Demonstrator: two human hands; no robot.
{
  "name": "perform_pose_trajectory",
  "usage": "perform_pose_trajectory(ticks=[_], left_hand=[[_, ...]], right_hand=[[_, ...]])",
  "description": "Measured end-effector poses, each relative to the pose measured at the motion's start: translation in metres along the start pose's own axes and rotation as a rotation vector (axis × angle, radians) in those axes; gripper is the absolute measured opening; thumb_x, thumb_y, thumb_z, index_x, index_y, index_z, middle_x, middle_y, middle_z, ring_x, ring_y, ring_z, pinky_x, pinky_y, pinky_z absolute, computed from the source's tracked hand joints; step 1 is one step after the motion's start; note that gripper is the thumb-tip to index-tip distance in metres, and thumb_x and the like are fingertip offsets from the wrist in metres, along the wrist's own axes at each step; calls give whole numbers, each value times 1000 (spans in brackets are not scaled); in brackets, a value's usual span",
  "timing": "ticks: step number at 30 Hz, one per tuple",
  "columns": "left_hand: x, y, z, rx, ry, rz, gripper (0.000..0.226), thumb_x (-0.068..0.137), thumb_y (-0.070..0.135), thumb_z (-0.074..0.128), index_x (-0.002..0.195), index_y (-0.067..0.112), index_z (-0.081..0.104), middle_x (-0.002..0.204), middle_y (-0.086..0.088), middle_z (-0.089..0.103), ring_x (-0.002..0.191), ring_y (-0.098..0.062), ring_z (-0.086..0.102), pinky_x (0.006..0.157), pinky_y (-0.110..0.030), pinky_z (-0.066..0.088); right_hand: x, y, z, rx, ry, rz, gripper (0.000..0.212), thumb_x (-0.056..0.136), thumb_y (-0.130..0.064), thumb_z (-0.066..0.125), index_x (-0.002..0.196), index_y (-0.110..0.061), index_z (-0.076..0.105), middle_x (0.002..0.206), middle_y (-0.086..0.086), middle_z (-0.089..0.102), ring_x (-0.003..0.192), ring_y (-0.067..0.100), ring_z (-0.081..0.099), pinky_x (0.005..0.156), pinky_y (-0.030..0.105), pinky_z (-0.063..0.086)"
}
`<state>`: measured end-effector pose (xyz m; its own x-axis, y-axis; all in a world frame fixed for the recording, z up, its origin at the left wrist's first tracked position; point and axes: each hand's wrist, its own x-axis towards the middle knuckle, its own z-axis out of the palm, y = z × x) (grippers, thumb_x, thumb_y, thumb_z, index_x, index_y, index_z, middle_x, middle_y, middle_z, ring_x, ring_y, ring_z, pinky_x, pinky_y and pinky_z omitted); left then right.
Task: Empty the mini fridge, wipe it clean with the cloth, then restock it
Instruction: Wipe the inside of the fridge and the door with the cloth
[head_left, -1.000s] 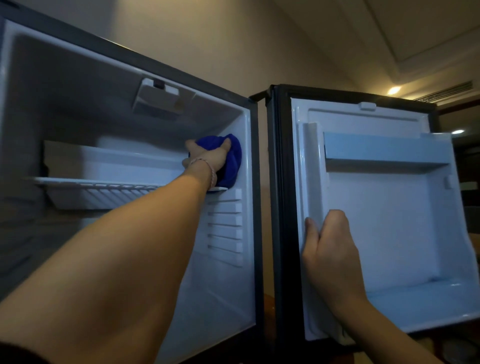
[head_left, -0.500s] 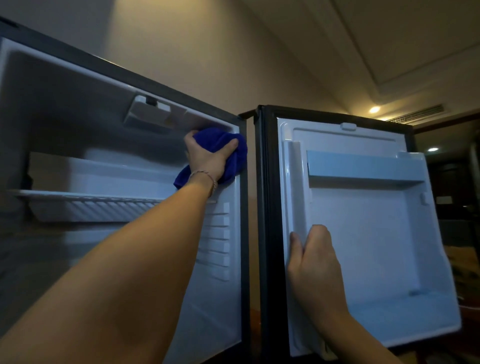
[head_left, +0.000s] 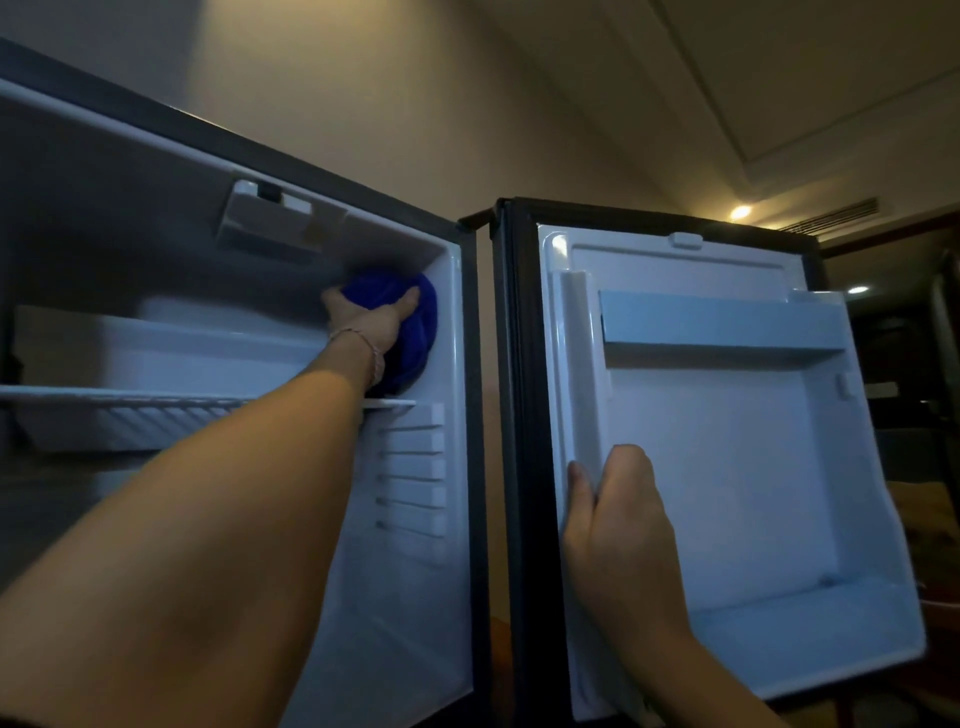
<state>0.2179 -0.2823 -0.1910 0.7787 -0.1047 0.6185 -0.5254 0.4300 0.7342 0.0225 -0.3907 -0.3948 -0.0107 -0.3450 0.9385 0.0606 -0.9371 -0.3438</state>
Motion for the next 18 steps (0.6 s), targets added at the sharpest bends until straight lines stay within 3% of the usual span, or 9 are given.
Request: perform_pose_trajectory(ticks=[2, 7, 11, 13, 16, 18], left_hand=[[-12, 6, -3, -16, -48, -47, 104, 73, 29, 87, 151, 25, 19, 151, -11, 37, 134, -37, 41, 110, -58, 36], [-57, 23, 3, 21, -136, -12, 88, 69, 27, 89, 137, 28, 32, 129, -1, 46, 119, -28, 48, 102, -55, 45], [-97, 25, 12, 91, -146, 129, 83, 67, 32, 90, 129, 33, 35, 133, 2, 45, 121, -27, 49, 99, -55, 47], [-117, 19, 12, 79, -160, 153, 85, 66, 34, 90, 130, 34, 35, 133, 4, 45, 121, -25, 48, 100, -54, 47], [-148, 5, 11, 27, -206, 145, 85, 62, 35, 92, 125, 37, 35, 128, 9, 45, 120, -20, 49, 102, -50, 47], [-166, -5, 12, -26, -201, 117, 88, 60, 34, 93, 126, 38, 35, 129, 11, 45, 122, -20, 49, 102, -51, 47]], right_hand=[[0, -1, 1, 4, -4, 20, 22, 101, -31, 46, 83, -21, 36, 77, 3, 46, 65, 22, 49, 56, 46, 48], [0, -7, -2, -8, -52, 76, 24, 100, -37, 41, 86, -18, 38, 83, 6, 49, 73, 27, 54, 62, 53, 52], [-4, -8, -6, -8, -88, 112, 22, 102, -32, 44, 89, -15, 39, 87, 7, 49, 78, 28, 54, 66, 51, 51], [-17, -3, -10, -3, -146, 90, 22, 103, -32, 43, 89, -15, 39, 84, 6, 48, 73, 26, 52, 61, 43, 49], [-36, 9, -29, -77, -233, -52, 22, 104, -26, 48, 87, -18, 37, 75, -2, 41, 62, 13, 43, 56, 21, 33], [-38, 18, -45, -118, -399, -58, 24, 105, -30, 45, 87, -19, 35, 74, -5, 39, 67, 14, 43, 63, 25, 33]])
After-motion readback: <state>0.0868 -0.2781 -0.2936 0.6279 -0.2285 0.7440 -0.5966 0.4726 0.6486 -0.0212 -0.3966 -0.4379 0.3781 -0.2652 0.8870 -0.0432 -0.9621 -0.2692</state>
